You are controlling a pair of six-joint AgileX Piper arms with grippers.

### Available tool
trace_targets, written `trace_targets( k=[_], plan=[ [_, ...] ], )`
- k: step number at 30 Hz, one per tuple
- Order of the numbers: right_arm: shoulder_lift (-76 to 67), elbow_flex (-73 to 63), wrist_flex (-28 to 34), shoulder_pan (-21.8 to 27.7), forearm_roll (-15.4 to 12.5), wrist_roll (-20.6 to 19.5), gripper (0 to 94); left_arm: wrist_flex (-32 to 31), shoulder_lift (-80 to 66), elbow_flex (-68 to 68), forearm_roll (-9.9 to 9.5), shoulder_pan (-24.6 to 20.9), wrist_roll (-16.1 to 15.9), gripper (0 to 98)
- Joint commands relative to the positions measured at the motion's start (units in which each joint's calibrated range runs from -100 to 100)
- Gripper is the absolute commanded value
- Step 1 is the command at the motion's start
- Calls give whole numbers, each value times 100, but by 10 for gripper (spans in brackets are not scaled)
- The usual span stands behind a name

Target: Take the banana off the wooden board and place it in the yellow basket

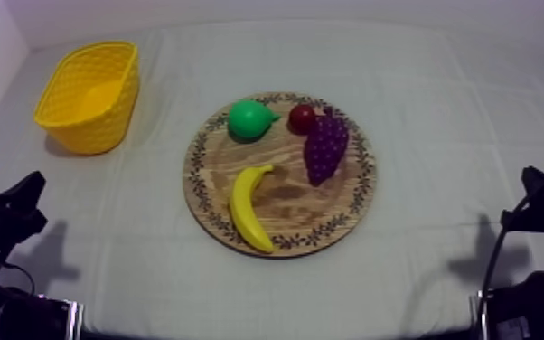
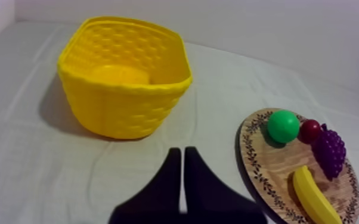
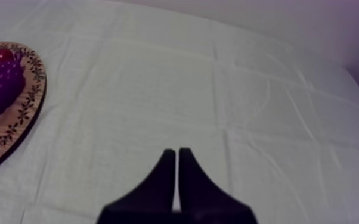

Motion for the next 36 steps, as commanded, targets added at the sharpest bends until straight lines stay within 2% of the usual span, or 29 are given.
trace_targets(
  k=[1, 36],
  plan=[
    [-2, 2, -1, 1, 1, 0, 3, 2, 0, -1, 0, 1, 2, 1],
    [-2, 2, -1, 1, 1, 0, 3, 2, 0, -1, 0, 1, -34, 1]
  ],
)
